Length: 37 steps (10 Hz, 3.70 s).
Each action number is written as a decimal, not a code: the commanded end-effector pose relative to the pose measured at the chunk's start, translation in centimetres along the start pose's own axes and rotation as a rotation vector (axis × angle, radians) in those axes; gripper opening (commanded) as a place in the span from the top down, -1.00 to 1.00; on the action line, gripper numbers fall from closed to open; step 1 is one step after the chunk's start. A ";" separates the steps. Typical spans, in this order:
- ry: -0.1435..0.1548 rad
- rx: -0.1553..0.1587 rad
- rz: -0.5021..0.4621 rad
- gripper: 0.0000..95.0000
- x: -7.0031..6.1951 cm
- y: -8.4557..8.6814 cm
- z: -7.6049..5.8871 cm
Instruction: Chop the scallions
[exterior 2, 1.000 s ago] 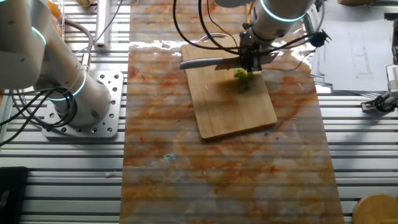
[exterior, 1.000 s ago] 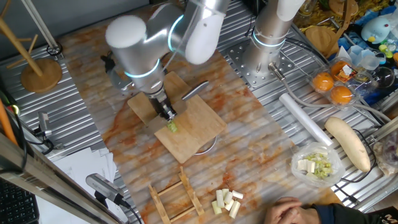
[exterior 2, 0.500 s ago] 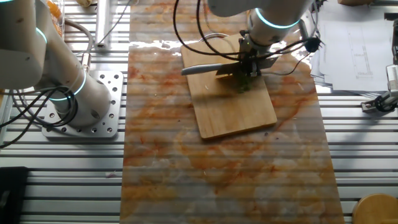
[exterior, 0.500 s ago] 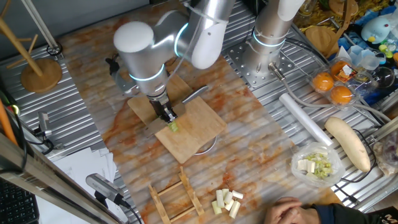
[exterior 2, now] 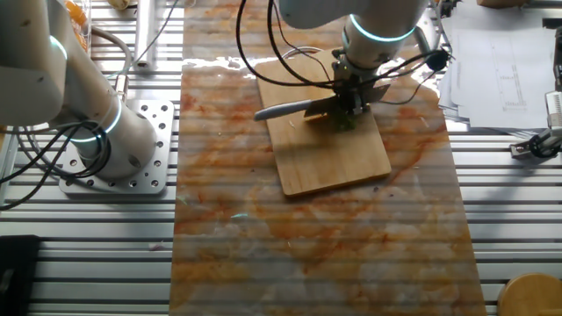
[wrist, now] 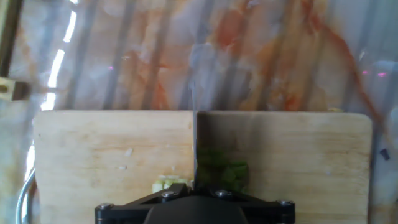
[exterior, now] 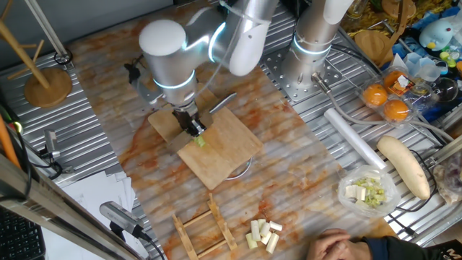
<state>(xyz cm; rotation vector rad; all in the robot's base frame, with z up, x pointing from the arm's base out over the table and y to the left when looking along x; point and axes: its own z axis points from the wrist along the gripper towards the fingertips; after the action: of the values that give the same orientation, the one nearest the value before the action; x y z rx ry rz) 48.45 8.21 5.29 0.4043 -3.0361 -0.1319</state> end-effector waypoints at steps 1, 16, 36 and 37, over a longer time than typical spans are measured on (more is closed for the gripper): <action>0.024 0.012 0.028 1.00 -0.2 0.0 -0.3; -0.048 -0.021 0.051 1.00 -0.6 -0.2 2.7; 0.058 0.127 -0.029 1.00 -0.1 0.5 0.0; 0.063 0.133 -0.035 1.00 0.1 0.5 -0.2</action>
<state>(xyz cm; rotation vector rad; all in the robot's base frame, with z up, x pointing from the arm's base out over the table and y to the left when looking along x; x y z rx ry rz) 48.25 8.72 5.39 0.4264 -2.9985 0.0338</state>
